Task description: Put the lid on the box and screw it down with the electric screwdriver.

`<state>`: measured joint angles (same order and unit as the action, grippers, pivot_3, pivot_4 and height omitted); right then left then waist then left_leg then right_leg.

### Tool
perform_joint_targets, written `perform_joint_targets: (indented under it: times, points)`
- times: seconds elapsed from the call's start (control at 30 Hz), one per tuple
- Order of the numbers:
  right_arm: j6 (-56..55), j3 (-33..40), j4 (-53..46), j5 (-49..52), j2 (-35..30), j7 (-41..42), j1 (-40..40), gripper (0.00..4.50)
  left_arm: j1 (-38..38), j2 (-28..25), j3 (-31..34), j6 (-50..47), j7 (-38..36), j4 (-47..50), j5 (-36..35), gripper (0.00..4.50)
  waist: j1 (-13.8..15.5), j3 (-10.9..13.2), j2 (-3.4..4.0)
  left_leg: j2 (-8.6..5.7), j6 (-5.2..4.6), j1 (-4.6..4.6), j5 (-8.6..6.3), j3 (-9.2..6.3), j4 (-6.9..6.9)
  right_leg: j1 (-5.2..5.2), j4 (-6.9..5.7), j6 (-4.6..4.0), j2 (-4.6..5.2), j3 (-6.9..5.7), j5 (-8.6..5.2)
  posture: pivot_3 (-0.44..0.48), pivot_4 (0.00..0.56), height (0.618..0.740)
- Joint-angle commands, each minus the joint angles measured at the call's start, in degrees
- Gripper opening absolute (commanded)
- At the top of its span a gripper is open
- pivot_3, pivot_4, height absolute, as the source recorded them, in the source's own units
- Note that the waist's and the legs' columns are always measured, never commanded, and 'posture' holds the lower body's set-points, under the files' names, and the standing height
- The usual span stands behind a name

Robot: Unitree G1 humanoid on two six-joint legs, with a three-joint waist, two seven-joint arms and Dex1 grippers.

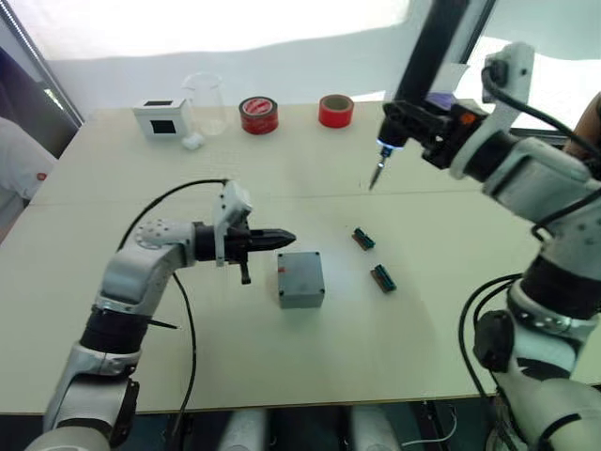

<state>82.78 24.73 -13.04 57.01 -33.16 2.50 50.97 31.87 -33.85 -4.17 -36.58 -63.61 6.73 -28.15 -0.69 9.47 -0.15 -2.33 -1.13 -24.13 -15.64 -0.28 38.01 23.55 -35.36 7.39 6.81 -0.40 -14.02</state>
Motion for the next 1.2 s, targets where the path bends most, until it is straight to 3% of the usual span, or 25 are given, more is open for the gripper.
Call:
perform_joint_targets:
  times: [0.03,0.13,0.23,0.5,0.7,0.73,0.77,0.8,0.97,1.2]
  points:
    - [9.72,-2.82,3.42,2.55,-12.79,1.85,-3.77,1.83,-1.00,-3.28,-0.40,-3.45,-2.42,6.49,-3.04,0.00,0.17,0.01,0.01,0.00,-0.03,-0.11,-0.02,0.00,0.03,0.05,0.00,0.00,0.00,0.00,0.00,0.000,0.150,0.740]
    - [9.72,-7.33,8.45,6.47,-23.68,6.27,-12.02,1.83,-1.52,-5.26,-1.26,-4.48,-3.81,9.86,-4.11,0.00,0.37,0.05,0.04,-0.08,-0.19,-0.35,-0.11,0.00,0.08,0.13,0.17,0.00,0.05,-0.01,0.00,0.000,0.150,0.740]
    - [9.72,-9.12,14.05,9.20,-27.65,7.86,-15.86,1.83,-1.69,-5.94,-2.03,-4.98,-4.15,12.03,-4.81,0.00,-0.20,0.15,0.09,-0.08,-0.31,-0.34,-0.18,0.18,0.14,0.10,0.22,0.02,0.06,0.06,0.01,0.000,0.150,0.740]
    - [9.72,-17.27,20.33,5.63,-30.74,11.98,-17.50,1.83,-2.01,-5.49,-3.53,-5.57,-2.62,15.11,-5.75,0.00,-0.14,0.20,0.16,0.11,-0.30,-0.16,-0.17,0.28,0.18,0.12,0.12,0.05,-0.10,0.09,0.01,0.000,0.150,0.740]
    - [5.96,-25.04,25.67,-4.91,-31.06,19.13,-15.42,1.83,-3.22,-6.06,-4.05,-5.73,-1.38,16.45,-5.59,0.00,0.16,0.21,0.14,0.05,-0.30,-0.20,-0.17,0.27,0.25,0.09,0.14,0.05,-0.07,0.09,0.01,0.000,0.150,0.740]
    - [5.22,-26.15,25.89,-6.32,-31.19,20.33,-15.00,2.33,-3.28,-6.28,-3.79,-5.92,-1.31,16.50,-5.80,0.00,0.14,0.21,0.13,0.05,-0.29,-0.19,-0.16,0.26,0.26,0.07,0.15,0.05,-0.07,0.09,0.01,0.000,0.150,0.740]
    - [4.85,-26.82,26.02,-7.34,-31.20,21.47,-14.63,2.33,-3.35,-6.53,-3.59,-6.01,-1.31,16.48,-5.93,0.00,0.14,0.21,0.13,0.05,-0.29,-0.19,-0.16,0.24,0.29,0.04,0.15,0.05,-0.08,0.08,0.01,0.000,0.150,0.740]
    - [4.20,-27.58,26.22,-8.69,-31.14,22.33,-14.21,2.91,-3.54,-6.87,-3.31,-6.16,-1.23,16.43,-6.02,0.00,0.11,0.21,0.12,0.05,-0.29,-0.17,-0.16,0.23,0.30,0.02,0.15,0.05,-0.08,0.08,0.01,0.000,0.150,0.740]
    - [2.25,-30.18,26.41,-13.92,-30.63,26.45,-12.47,4.43,-3.24,-7.95,-3.06,-5.62,-1.14,14.70,-5.43,0.00,0.18,0.21,0.12,0.05,-0.29,-0.17,-0.16,0.20,0.30,0.01,0.15,0.06,-0.09,0.07,0.02,0.000,0.150,0.740]
    - [1.77,-28.81,25.54,-18.26,-29.36,28.94,-9.14,4.43,-2.70,-9.28,-1.65,-4.61,-1.20,11.34,-4.83,0.00,0.09,0.22,0.13,0.04,-0.27,-0.17,-0.15,0.19,0.31,0.01,0.14,0.06,-0.08,0.08,0.02,0.000,0.150,0.740]
